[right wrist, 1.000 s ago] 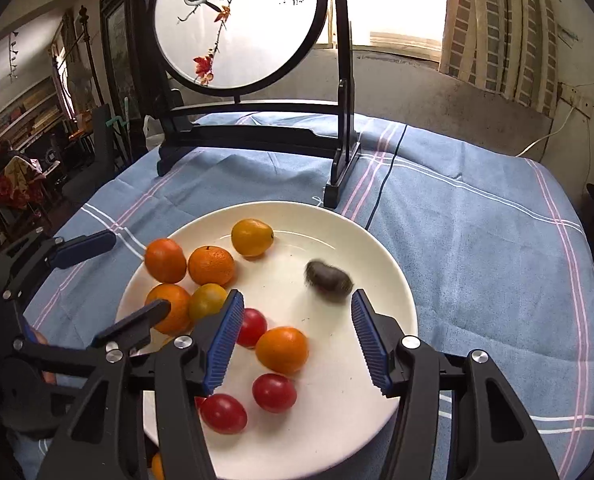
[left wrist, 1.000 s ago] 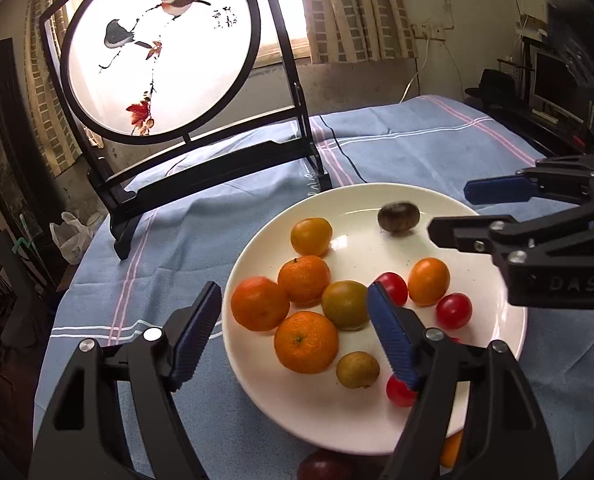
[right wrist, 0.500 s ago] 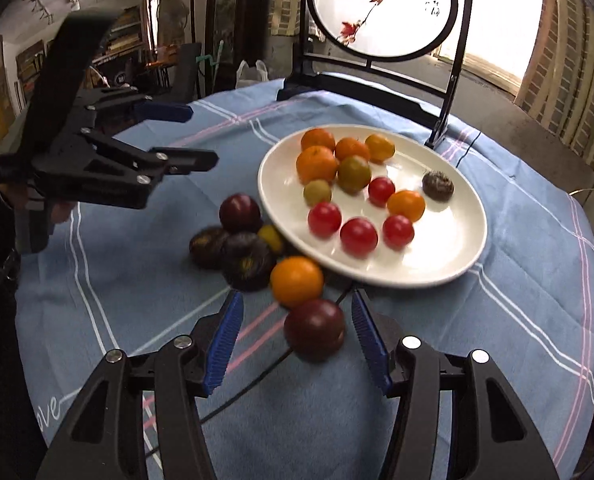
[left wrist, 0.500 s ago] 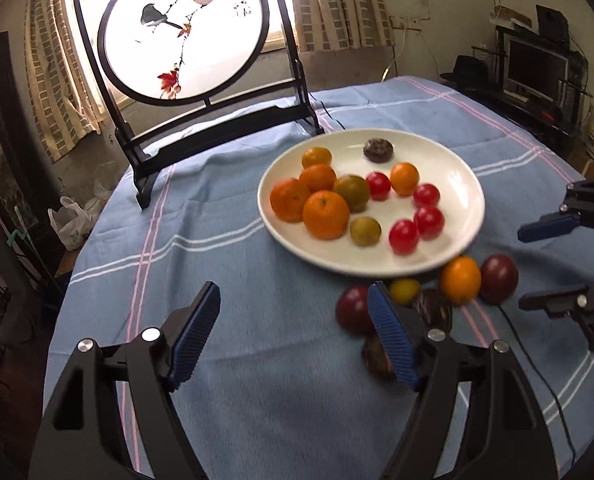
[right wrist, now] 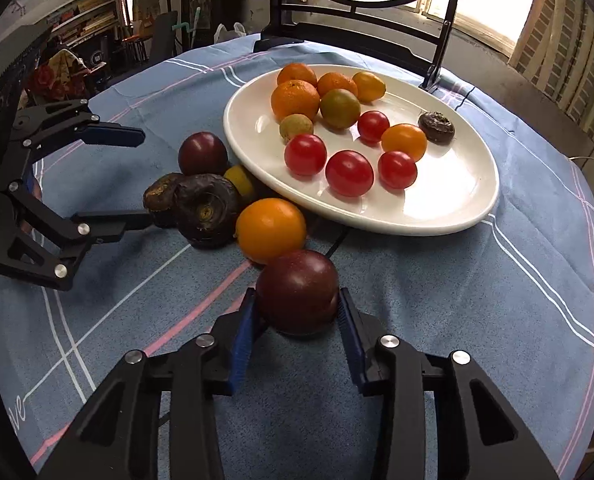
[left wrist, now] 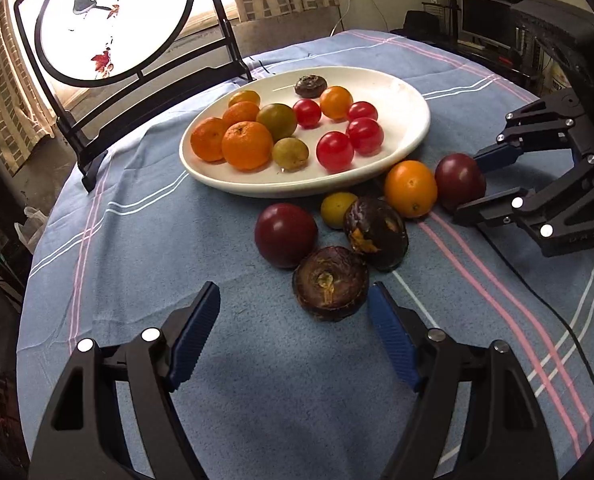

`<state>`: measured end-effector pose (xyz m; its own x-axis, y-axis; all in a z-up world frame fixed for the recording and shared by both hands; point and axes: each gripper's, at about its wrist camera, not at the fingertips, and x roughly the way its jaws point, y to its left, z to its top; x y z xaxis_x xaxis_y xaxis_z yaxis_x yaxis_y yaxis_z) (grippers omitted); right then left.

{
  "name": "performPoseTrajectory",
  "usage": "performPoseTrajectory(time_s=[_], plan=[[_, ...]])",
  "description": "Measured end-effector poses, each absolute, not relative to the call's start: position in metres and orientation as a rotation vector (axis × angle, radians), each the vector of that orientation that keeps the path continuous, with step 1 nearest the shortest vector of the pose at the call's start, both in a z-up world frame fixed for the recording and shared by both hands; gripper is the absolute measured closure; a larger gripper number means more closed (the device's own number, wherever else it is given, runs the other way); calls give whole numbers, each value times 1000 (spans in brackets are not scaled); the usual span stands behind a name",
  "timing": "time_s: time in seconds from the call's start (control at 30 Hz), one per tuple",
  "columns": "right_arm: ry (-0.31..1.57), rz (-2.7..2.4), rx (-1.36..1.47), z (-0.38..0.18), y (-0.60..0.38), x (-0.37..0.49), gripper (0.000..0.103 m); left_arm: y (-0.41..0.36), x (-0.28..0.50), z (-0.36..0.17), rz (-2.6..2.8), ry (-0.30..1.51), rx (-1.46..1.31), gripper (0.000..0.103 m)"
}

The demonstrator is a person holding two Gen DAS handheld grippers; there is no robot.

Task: Organize fruits
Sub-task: 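Grasp a brown dried fruit with the left tool while the right tool grasps a dark red tomato, then carry the dried fruit and dark tomato onto the white plate and open both tools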

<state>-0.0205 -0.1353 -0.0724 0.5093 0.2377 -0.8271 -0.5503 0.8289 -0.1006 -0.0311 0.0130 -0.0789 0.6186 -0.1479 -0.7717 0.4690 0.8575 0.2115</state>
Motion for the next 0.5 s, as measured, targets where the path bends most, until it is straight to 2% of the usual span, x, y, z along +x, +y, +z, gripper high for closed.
performPoseTrajectory(time_s=[0.1, 0.27, 0.33, 0.5], plan=[[916, 485, -346, -68, -143, -23, 63, 7, -27, -84, -391, 848, 422, 29], [900, 475, -323, -62, -153, -27, 63, 3, -19, -89, -416, 876, 398, 39], [902, 478, -317, -62, -153, -29, 63, 2, -19, -89, -461, 903, 361, 61], [886, 483, -302, -56, -155, -35, 63, 4, -30, -79, -451, 885, 351, 61]])
